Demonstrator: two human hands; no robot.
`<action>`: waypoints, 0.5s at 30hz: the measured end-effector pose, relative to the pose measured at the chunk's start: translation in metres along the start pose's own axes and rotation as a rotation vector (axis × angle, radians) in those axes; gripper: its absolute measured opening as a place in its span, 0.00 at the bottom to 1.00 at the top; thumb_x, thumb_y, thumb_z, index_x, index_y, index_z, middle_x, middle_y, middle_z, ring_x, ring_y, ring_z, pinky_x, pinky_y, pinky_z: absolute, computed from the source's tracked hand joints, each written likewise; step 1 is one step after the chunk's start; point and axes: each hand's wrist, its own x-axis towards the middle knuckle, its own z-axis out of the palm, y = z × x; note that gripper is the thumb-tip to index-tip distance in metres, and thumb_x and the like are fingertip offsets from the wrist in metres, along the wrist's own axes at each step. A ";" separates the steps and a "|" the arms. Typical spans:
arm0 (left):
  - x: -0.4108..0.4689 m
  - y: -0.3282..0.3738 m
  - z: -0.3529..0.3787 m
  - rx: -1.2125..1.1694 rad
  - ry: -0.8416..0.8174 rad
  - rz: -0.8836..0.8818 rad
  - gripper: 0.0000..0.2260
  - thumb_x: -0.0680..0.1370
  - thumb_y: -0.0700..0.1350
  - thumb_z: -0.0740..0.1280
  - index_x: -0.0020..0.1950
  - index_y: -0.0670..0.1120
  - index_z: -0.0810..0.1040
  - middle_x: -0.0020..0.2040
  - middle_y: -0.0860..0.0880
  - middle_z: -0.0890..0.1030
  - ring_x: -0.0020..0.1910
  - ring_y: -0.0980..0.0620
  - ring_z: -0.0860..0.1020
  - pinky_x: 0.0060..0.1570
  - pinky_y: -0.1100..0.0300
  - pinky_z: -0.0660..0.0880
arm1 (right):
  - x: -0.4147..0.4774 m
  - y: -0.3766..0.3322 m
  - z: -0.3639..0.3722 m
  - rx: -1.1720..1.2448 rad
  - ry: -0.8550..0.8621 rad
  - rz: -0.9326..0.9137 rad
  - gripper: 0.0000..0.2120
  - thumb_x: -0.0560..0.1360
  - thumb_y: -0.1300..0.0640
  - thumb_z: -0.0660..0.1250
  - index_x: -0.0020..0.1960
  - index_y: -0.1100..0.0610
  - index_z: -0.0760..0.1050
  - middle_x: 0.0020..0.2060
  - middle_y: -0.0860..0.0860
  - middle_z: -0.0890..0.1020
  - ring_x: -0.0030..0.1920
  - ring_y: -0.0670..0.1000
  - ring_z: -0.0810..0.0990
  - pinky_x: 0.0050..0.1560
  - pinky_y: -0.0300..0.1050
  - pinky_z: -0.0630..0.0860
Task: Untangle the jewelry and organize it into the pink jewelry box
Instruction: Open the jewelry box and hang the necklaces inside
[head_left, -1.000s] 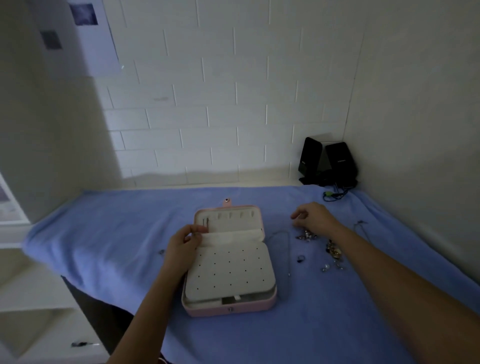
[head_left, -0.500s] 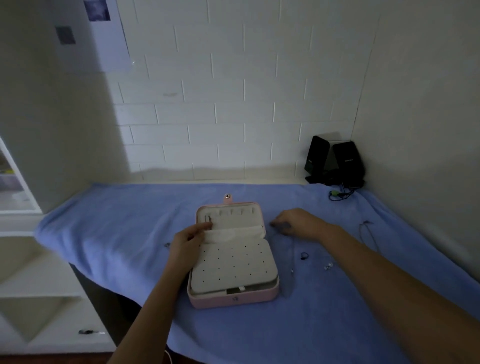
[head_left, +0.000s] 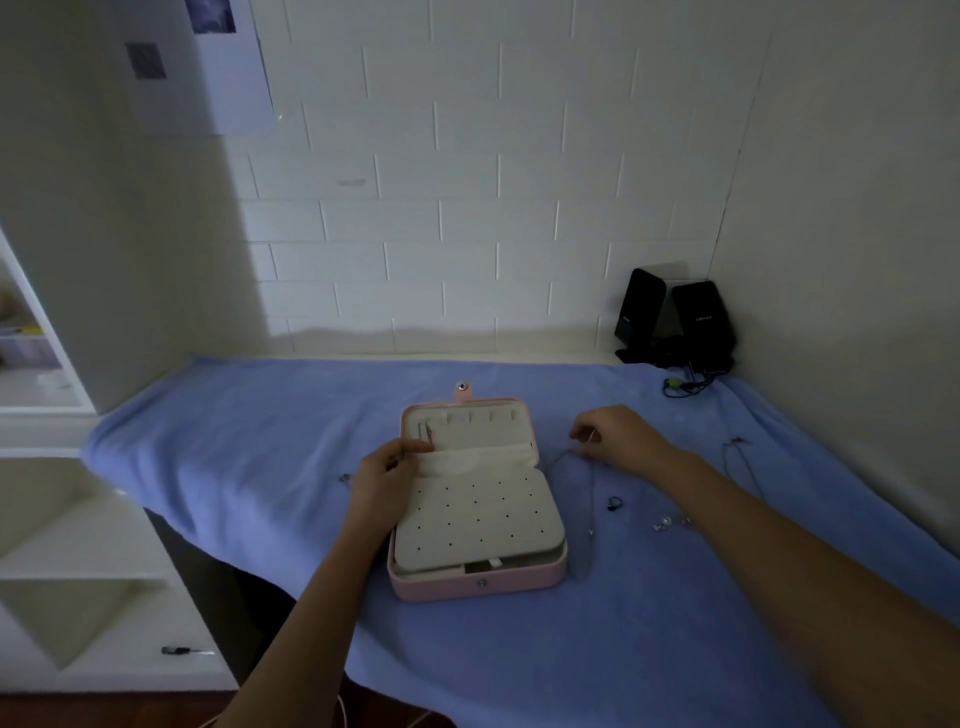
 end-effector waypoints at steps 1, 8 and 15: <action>0.000 0.000 0.000 -0.001 -0.002 0.000 0.16 0.78 0.35 0.57 0.44 0.51 0.80 0.27 0.51 0.72 0.20 0.60 0.64 0.21 0.69 0.62 | -0.005 -0.003 -0.003 -0.005 -0.015 -0.024 0.07 0.73 0.61 0.69 0.51 0.59 0.80 0.46 0.54 0.82 0.43 0.48 0.77 0.42 0.36 0.70; -0.001 0.000 0.000 -0.013 -0.005 -0.011 0.16 0.78 0.35 0.58 0.42 0.52 0.80 0.27 0.49 0.70 0.21 0.58 0.64 0.22 0.68 0.61 | -0.053 -0.044 -0.030 -0.096 -0.502 -0.199 0.13 0.72 0.62 0.68 0.55 0.52 0.82 0.53 0.44 0.81 0.42 0.37 0.75 0.45 0.28 0.70; -0.005 0.004 0.001 0.015 -0.007 0.009 0.11 0.78 0.40 0.62 0.43 0.55 0.79 0.31 0.49 0.74 0.29 0.52 0.69 0.29 0.60 0.67 | -0.068 -0.038 -0.024 -0.057 -0.404 -0.225 0.04 0.71 0.58 0.72 0.46 0.55 0.84 0.44 0.45 0.81 0.42 0.41 0.78 0.48 0.37 0.74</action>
